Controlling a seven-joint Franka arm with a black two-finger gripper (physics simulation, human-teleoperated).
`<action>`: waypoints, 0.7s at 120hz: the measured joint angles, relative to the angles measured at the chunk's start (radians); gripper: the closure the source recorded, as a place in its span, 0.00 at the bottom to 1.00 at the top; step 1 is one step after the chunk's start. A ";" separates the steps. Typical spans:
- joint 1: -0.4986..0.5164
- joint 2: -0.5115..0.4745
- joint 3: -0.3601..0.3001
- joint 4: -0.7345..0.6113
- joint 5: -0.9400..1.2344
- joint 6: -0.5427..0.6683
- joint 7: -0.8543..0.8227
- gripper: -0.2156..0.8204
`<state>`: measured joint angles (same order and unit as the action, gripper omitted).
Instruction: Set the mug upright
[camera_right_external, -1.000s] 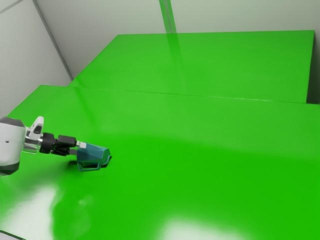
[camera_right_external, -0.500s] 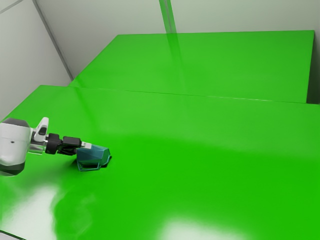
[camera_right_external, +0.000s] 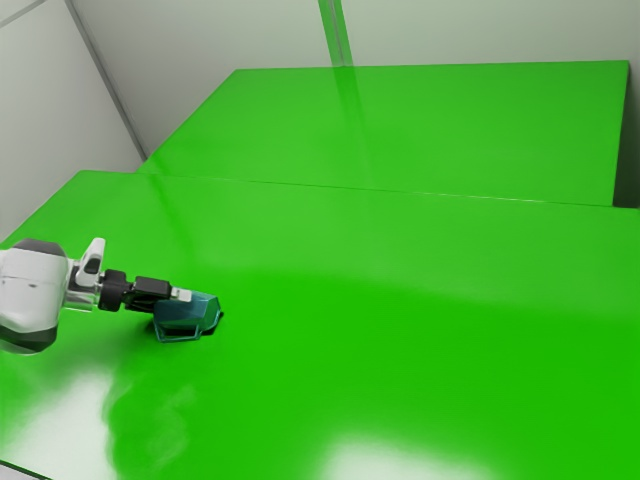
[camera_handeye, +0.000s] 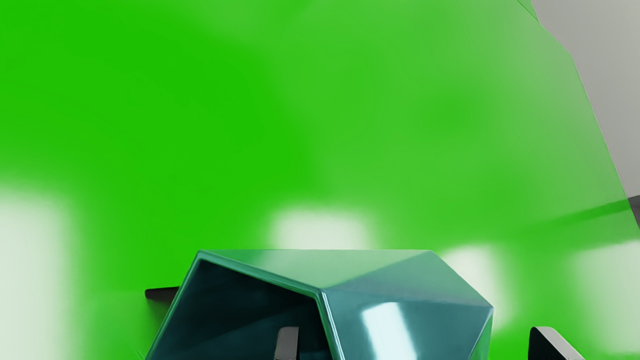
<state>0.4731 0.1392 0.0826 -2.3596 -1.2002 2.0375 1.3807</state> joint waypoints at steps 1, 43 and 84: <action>0.000 0.000 0.000 0.000 0.000 0.000 0.000 0.35; -0.002 -0.007 -0.002 0.000 -0.001 -0.002 0.010 0.59; -0.019 -0.024 -0.005 0.001 0.000 0.001 0.015 0.81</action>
<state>0.4537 0.1156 0.0778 -2.3586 -1.2005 2.0385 1.3954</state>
